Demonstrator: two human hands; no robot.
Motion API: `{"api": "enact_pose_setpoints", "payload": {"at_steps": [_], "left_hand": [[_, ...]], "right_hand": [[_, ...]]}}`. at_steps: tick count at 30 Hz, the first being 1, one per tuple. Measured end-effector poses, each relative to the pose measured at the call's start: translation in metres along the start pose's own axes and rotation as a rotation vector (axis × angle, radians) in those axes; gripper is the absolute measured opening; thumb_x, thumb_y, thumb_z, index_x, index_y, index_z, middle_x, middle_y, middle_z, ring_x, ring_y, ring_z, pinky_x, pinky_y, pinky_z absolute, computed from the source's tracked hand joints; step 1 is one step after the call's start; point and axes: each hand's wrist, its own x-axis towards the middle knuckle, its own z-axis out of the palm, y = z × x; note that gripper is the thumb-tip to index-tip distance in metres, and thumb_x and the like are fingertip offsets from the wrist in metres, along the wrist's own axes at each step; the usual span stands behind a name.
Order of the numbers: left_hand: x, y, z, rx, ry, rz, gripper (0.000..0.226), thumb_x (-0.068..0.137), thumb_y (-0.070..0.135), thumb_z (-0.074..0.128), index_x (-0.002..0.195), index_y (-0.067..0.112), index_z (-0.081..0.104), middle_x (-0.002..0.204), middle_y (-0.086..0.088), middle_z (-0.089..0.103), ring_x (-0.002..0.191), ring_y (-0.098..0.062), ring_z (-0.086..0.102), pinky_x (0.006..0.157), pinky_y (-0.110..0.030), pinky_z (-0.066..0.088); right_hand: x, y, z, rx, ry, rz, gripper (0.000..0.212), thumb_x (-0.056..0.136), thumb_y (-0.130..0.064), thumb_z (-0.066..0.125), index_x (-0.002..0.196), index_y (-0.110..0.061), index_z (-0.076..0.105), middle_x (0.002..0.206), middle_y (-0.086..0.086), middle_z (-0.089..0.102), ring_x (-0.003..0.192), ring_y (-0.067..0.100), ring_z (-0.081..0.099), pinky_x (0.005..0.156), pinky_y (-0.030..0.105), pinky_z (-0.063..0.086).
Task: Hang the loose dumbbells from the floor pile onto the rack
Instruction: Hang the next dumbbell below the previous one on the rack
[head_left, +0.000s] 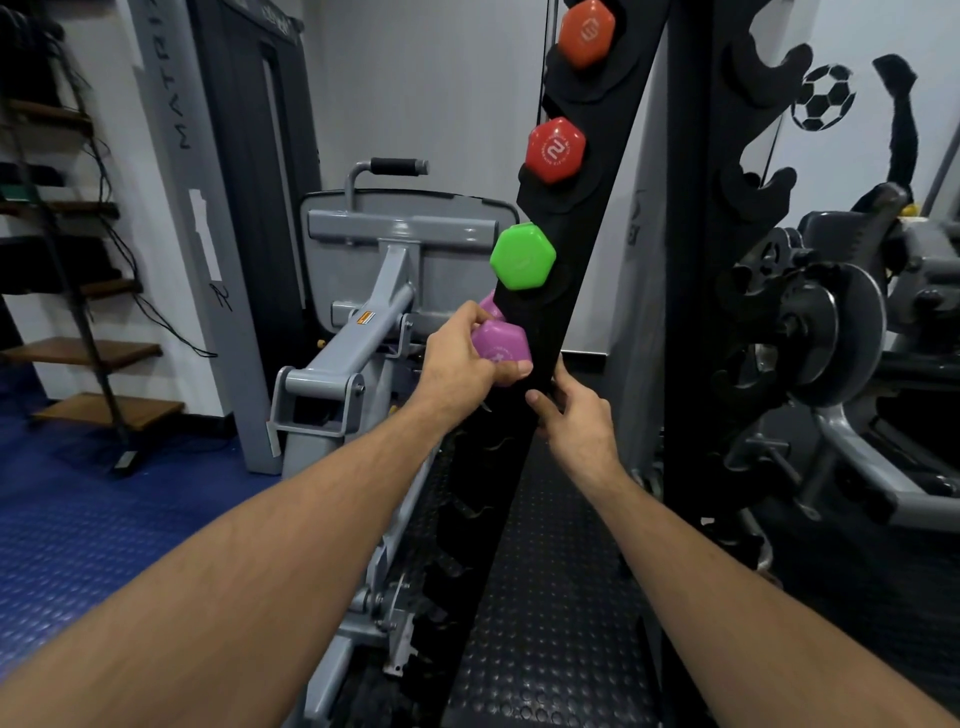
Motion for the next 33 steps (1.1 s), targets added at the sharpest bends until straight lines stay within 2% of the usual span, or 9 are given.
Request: {"api": "enact_pose_setpoints", "payload": {"at_steps": [2,4,6,13,21,26,29,33], "left_hand": [[-0.001,-0.001,0.001,-0.005,-0.015,-0.001,0.053,0.065,0.023,0.096,0.101,0.022,0.057,0.105,0.001,0.065,0.091,-0.015,0.067,0.068,-0.022,0.059],[0.0,-0.004,0.0,-0.005,-0.024,-0.007,0.056,0.063,0.029,0.097,0.101,0.023,0.057,0.106,0.0,0.067,0.094,-0.019,0.069,0.077,-0.036,0.063],[0.001,-0.006,-0.002,0.015,-0.043,-0.017,0.057,0.061,0.034,0.098,0.101,0.025,0.058,0.106,0.001,0.069,0.094,-0.018,0.07,0.082,-0.041,0.063],[0.0,-0.005,-0.006,0.009,-0.082,-0.062,0.071,0.063,0.038,0.096,0.123,0.02,0.062,0.108,0.005,0.071,0.096,-0.012,0.071,0.088,-0.036,0.061],[0.004,-0.006,-0.01,0.037,-0.13,-0.078,0.072,0.055,0.045,0.097,0.115,0.02,0.068,0.098,0.003,0.077,0.09,-0.014,0.075,0.087,-0.042,0.062],[-0.001,-0.006,-0.007,0.059,-0.11,-0.053,0.066,0.06,0.042,0.097,0.114,0.018,0.067,0.097,0.004,0.074,0.088,-0.014,0.073,0.085,-0.039,0.062],[-0.002,-0.007,-0.009,0.073,-0.131,-0.038,0.065,0.066,0.043,0.094,0.118,0.018,0.065,0.1,0.004,0.073,0.089,-0.012,0.072,0.085,-0.037,0.062],[-0.015,-0.011,-0.013,-0.03,-0.186,-0.038,0.062,0.081,0.041,0.084,0.134,0.02,0.058,0.111,0.007,0.07,0.101,-0.009,0.069,0.097,-0.038,0.058]], "right_hand": [[0.001,0.001,0.001,0.03,-0.009,0.016,0.067,0.096,-0.035,0.068,0.152,-0.051,0.035,0.123,-0.007,0.074,0.11,0.01,0.07,0.095,0.047,0.06],[0.001,0.002,0.001,0.056,-0.014,0.025,0.068,0.096,-0.03,0.069,0.151,-0.051,0.036,0.127,-0.009,0.072,0.116,0.011,0.069,0.097,0.046,0.059],[0.001,0.002,0.002,0.067,-0.017,0.026,0.067,0.096,-0.028,0.069,0.151,-0.05,0.038,0.127,-0.01,0.072,0.117,0.011,0.068,0.097,0.046,0.059],[-0.001,-0.002,-0.002,0.079,-0.008,0.009,0.063,0.098,-0.022,0.067,0.152,-0.042,0.042,0.125,-0.01,0.073,0.113,0.008,0.069,0.099,0.043,0.058],[-0.001,0.002,0.001,0.099,-0.007,0.014,0.062,0.097,-0.025,0.068,0.15,-0.045,0.043,0.124,-0.012,0.073,0.114,0.006,0.069,0.1,0.043,0.058],[-0.006,0.002,0.001,0.085,0.01,-0.007,0.058,0.098,-0.029,0.068,0.151,-0.038,0.045,0.124,-0.011,0.073,0.112,0.004,0.069,0.1,0.041,0.058],[-0.005,0.002,-0.003,0.107,-0.01,0.0,0.06,0.097,-0.028,0.069,0.152,-0.034,0.046,0.13,-0.009,0.071,0.118,0.006,0.067,0.103,0.043,0.055],[-0.005,0.004,-0.016,0.037,-0.036,0.024,0.064,0.097,-0.036,0.069,0.154,-0.029,0.043,0.139,0.001,0.065,0.128,0.01,0.06,0.112,0.043,0.048]]}}
